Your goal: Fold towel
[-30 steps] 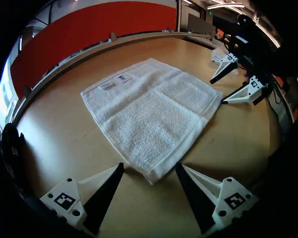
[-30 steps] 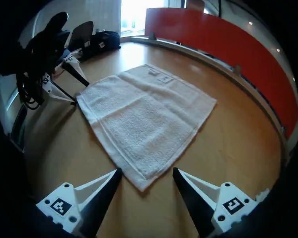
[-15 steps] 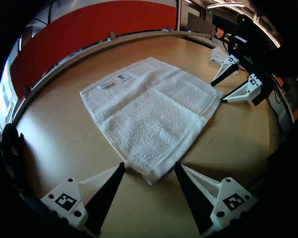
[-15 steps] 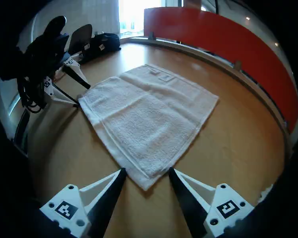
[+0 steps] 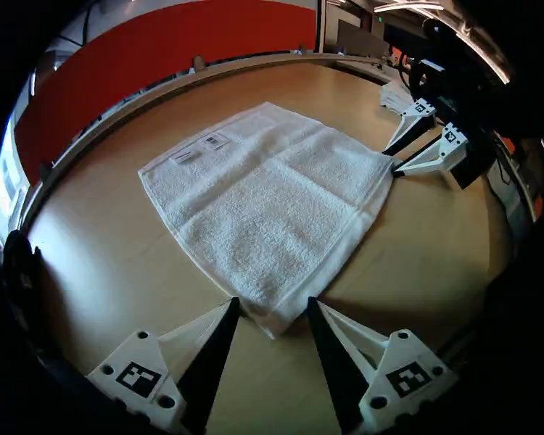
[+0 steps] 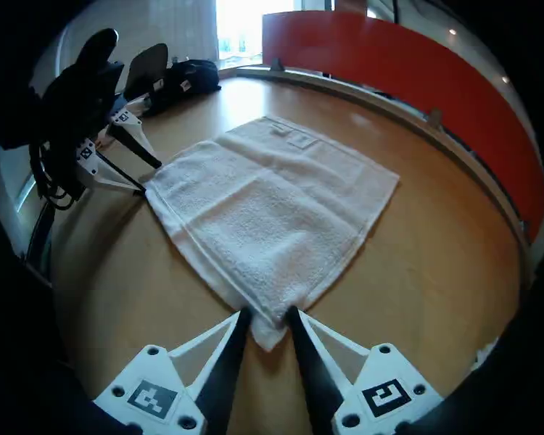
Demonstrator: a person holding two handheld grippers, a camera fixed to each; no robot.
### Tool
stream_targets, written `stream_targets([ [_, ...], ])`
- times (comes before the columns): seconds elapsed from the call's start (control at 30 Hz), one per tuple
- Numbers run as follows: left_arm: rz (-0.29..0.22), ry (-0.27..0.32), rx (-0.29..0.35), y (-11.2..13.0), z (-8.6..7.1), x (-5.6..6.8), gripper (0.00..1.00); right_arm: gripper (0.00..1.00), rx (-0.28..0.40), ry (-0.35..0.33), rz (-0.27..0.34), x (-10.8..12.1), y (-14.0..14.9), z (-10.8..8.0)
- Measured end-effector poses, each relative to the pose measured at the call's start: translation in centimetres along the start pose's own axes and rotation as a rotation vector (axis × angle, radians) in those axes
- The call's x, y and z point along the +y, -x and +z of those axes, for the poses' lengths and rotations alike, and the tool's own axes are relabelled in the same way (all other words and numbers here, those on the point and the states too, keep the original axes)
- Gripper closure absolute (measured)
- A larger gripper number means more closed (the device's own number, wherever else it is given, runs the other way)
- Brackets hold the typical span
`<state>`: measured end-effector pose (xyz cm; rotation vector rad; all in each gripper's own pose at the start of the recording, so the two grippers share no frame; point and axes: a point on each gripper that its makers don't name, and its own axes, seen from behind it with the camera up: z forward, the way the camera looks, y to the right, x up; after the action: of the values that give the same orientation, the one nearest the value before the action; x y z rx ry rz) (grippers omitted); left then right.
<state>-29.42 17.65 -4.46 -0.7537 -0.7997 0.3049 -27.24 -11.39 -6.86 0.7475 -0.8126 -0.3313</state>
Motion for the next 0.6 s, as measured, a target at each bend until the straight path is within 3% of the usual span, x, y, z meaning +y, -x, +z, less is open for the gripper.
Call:
stream_targets([
  [0.07,0.000,0.000,-0.002,0.0,0.0,0.1,0.43,0.61,-0.001,-0.001,0.002,0.0,0.0,0.0],
  [0.13,-0.007,-0.005,-0.005,-0.1,0.1,0.0,0.67,0.64,-0.001,-0.004,0.002,-0.1,0.1,-0.1],
  [0.27,-0.025,-0.020,-0.008,-0.3,0.2,-0.3,0.81,0.74,-0.001,-0.022,0.002,-0.5,0.0,-0.1],
  [0.4,-0.033,-0.020,-0.008,-0.4,0.2,-0.3,0.87,0.83,-0.004,-0.037,0.002,-1.0,-0.1,-0.1],
  [0.6,-0.054,-0.027,-0.002,-0.7,0.0,-0.5,0.89,0.85,0.007,-0.037,-0.004,-1.4,-0.3,-0.2],
])
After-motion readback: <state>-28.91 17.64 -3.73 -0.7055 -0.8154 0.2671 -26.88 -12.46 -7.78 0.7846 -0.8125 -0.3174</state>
